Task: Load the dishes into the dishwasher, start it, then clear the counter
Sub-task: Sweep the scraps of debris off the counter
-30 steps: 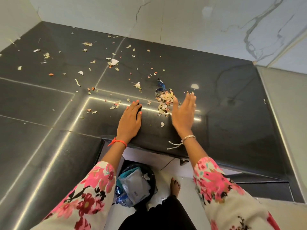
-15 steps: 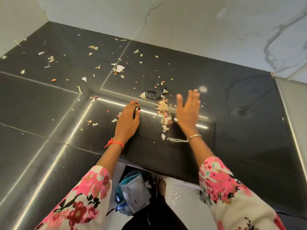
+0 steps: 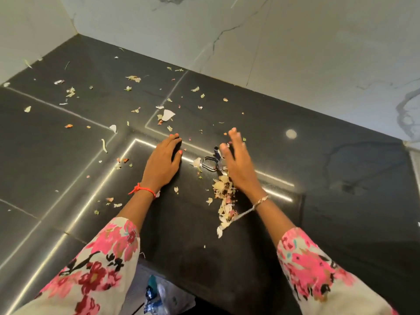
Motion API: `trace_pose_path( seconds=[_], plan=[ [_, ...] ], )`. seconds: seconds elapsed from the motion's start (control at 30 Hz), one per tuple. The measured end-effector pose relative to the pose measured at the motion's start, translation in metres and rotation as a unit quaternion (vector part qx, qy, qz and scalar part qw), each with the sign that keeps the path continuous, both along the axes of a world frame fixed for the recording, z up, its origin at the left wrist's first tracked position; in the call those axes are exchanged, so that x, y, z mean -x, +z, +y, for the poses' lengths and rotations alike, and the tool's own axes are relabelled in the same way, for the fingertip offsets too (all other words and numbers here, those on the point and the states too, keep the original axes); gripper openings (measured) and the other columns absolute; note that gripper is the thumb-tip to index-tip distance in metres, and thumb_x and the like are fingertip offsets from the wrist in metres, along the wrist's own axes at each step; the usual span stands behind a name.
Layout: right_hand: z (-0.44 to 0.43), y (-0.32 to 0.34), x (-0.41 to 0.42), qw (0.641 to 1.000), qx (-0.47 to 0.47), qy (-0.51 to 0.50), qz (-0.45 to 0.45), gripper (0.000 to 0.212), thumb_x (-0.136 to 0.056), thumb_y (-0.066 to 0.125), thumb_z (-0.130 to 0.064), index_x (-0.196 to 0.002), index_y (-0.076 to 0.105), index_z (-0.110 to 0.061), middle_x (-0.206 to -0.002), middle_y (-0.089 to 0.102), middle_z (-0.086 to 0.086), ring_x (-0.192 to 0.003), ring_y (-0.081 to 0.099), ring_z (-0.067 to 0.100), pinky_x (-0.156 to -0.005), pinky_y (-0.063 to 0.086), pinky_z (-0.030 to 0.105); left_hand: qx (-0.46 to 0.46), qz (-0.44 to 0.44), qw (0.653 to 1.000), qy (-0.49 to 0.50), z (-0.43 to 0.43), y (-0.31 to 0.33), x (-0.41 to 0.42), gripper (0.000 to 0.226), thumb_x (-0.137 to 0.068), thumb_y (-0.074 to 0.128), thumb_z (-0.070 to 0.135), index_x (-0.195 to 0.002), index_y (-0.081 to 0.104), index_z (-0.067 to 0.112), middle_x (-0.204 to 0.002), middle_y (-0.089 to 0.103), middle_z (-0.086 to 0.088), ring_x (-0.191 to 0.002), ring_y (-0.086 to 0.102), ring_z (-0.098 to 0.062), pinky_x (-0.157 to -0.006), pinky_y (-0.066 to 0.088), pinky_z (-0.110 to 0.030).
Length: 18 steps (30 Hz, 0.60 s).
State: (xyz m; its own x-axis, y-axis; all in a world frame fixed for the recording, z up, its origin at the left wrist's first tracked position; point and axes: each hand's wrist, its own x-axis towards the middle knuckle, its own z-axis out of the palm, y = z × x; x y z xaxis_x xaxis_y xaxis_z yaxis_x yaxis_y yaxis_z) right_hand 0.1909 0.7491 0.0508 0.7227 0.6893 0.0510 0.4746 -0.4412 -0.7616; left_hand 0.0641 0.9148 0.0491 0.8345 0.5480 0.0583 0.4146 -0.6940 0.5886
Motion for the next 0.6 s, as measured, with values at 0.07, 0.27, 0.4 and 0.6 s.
trace_pose_path(
  seconds=[0.07,0.27,0.4,0.6],
  plan=[
    [0.007,0.002,-0.044,0.994,0.072,-0.031,-0.071,0.064,-0.098,0.026,-0.049,-0.150,0.014,-0.014,-0.158,0.004,0.002,-0.146,0.001,0.015,-0.120,0.006,0.036,-0.008,-0.003,1.000,0.008,0.000,-0.002,-0.001,0.041,-0.098,0.046,0.021,-0.137,0.046,0.009,-0.148,0.040,-0.004,-0.136,0.038,-0.020,-0.113,0.030,-0.034],
    [0.036,-0.008,-0.064,0.960,0.217,0.059,-0.168,0.080,-0.093,0.015,-0.062,-0.150,0.006,-0.007,-0.158,0.000,0.009,-0.146,-0.003,0.019,-0.119,-0.003,0.034,-0.013,-0.011,1.000,0.025,0.002,-0.005,-0.002,0.039,-0.097,0.046,0.022,-0.135,0.048,0.012,-0.146,0.042,0.002,-0.133,0.041,-0.017,-0.110,0.032,-0.031],
    [0.047,-0.008,-0.034,0.970,0.094,0.210,-0.073,0.078,-0.089,0.014,-0.069,-0.150,0.010,-0.021,-0.158,0.005,-0.006,-0.140,-0.001,-0.001,-0.114,0.000,0.023,-0.017,-0.003,0.999,0.029,0.002,-0.008,-0.002,0.042,-0.097,0.046,0.023,-0.138,0.045,0.014,-0.149,0.039,0.003,-0.136,0.038,-0.015,-0.113,0.030,-0.031],
    [0.077,0.002,-0.143,0.974,0.170,0.091,-0.118,0.067,-0.098,0.028,-0.051,-0.150,0.015,-0.011,-0.159,0.006,0.005,-0.146,0.003,0.017,-0.120,0.003,0.034,-0.020,-0.006,0.999,0.042,0.002,-0.009,-0.004,0.047,-0.098,0.046,0.025,-0.143,0.039,0.016,-0.155,0.025,0.009,-0.138,0.016,0.003,-0.112,0.013,-0.015]
  ],
)
